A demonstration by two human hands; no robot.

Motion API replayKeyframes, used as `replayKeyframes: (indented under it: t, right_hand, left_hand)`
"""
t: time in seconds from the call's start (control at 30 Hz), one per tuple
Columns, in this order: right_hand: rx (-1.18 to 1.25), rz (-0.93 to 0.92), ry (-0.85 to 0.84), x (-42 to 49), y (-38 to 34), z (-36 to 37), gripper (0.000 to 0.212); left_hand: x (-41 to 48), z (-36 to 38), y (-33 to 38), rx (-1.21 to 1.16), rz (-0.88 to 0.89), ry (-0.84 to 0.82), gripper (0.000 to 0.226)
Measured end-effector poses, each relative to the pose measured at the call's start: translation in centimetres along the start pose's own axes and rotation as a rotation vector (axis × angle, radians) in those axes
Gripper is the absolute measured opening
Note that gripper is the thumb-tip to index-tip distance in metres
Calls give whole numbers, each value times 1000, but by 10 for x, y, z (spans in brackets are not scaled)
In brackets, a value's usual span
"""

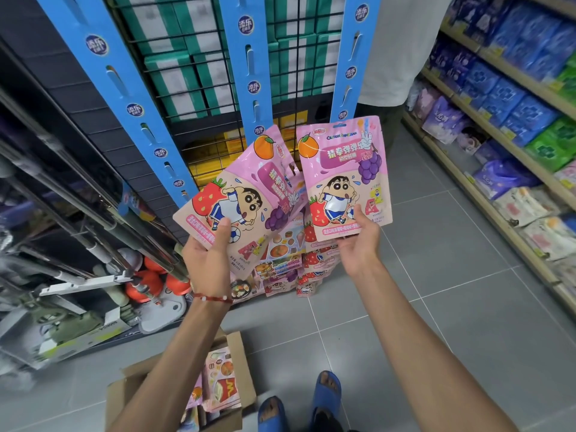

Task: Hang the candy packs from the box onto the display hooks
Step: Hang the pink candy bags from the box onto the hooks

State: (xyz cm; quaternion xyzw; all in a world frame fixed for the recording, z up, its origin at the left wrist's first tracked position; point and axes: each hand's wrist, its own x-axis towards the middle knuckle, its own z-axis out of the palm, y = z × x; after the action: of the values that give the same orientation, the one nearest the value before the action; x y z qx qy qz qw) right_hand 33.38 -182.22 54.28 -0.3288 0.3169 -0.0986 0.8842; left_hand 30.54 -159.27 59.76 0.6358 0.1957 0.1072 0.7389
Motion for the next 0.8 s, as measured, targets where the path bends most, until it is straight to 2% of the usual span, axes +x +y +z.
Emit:
replayKeyframes:
  t: [0.4, 0.57, 0.8]
  right_hand:
    - [4, -25, 8, 1, -1, -3, 35]
    - [14, -34, 1, 1, -4, -1, 25]
    - [-25, -38, 34, 6, -5, -1, 31]
  left_hand:
    - [-2, 2, -2, 4, -20, 4, 21]
    - [-2, 3, -1, 1, -12, 14, 22]
    - [-4, 5, 0, 4, -13, 10, 20]
